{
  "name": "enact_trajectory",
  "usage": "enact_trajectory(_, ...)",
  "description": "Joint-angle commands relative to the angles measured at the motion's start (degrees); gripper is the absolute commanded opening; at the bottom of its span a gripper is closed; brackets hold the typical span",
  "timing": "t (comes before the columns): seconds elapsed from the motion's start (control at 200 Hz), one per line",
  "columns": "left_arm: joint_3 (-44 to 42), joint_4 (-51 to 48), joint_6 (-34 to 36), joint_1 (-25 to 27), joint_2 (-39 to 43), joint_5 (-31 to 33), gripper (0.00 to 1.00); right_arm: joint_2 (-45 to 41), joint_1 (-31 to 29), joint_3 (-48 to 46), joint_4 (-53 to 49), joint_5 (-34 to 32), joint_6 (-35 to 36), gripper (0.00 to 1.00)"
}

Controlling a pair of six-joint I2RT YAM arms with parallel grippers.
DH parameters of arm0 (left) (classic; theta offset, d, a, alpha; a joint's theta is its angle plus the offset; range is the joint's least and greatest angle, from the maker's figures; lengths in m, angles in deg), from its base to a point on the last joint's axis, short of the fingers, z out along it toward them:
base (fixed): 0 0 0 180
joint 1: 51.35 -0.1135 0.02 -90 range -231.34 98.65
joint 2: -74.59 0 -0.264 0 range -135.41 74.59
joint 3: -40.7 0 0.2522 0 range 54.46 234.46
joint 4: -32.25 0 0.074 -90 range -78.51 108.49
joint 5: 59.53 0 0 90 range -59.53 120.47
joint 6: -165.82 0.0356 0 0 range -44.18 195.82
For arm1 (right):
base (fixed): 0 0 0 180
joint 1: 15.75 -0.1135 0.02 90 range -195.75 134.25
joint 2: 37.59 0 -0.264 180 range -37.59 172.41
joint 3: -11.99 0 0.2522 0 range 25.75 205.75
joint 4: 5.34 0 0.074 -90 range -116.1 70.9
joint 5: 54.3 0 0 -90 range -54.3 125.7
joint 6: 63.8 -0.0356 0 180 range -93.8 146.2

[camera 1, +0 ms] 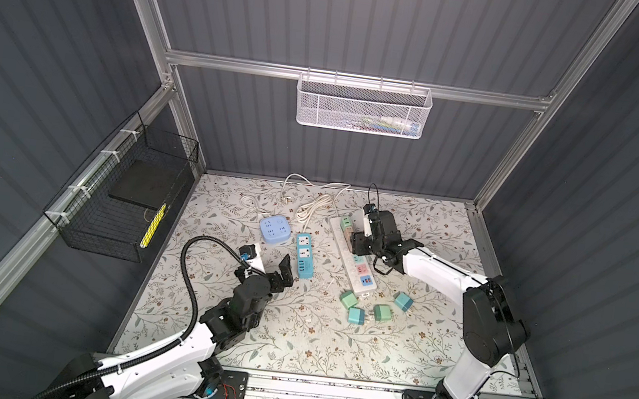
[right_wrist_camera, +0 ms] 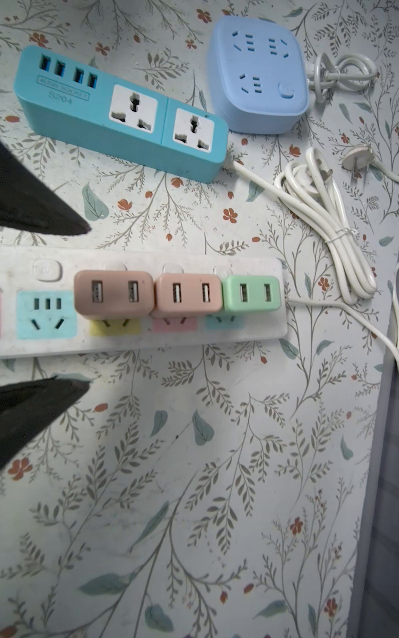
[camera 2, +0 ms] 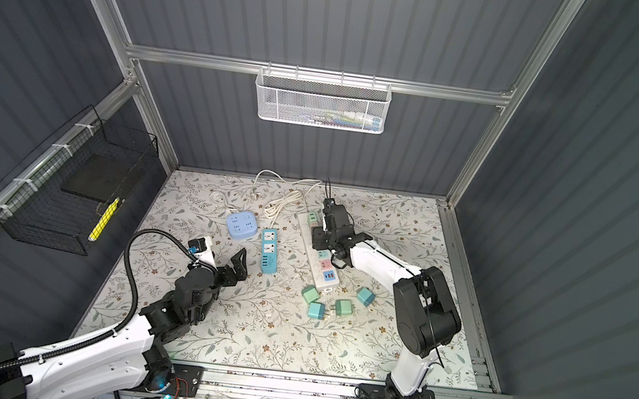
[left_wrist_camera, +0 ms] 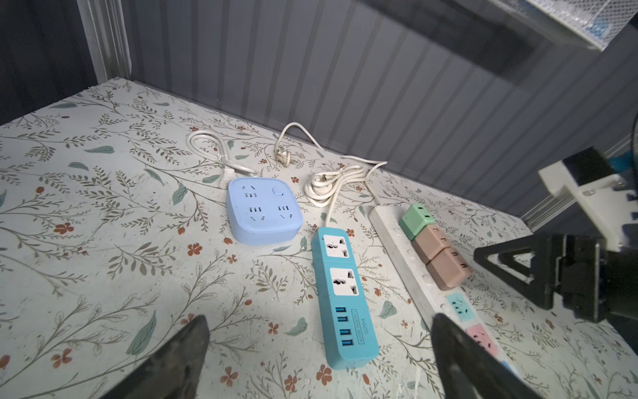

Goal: Insert the plug
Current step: 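Open the right gripper and raise it off the seated pink plug, then raise the right gripper while the left gripper moves toward the teal plugs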

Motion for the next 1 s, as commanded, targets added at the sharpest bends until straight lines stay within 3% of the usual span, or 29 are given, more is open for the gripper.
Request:
enact_trajectory(0.0, 3.72, -5.38, -1.33, -0.38, -1.49, 0.23, 1.0, 2.11, 1.14, 2.56, -2.53, 1.81, -0.82, 0.65)
enact_trajectory(0.295, 4.03, -7.08, -1.72, -0.38, -0.72, -1.11, 1.0, 6.84, 1.82, 3.16, -2.39, 0.98, -1.26, 0.63)
enact_trajectory(0.455, 4.8, -7.33, -1.38, -0.37, -1.3, -1.59, 1.0, 6.86, 1.83, 0.76, -1.74, -1.14, -1.59, 0.62)
enact_trajectory(0.67, 7.3, -7.75, -1.28, -0.37, -3.82, -3.46, 1.0, 3.64, 1.77, 0.13, -2.08, 1.23, -1.74, 0.62)
enact_trajectory(0.881, 9.83, -7.07, -0.78, -0.44, -6.82, -3.47, 1.0, -3.83, 1.61, -0.09, -4.74, -0.09, -1.74, 0.68)
enact_trajectory(0.991, 11.9, -8.61, -1.65, -0.37, -8.17, -3.17, 1.0, -7.99, 1.51, -2.1, -4.84, -3.22, -2.01, 0.78)
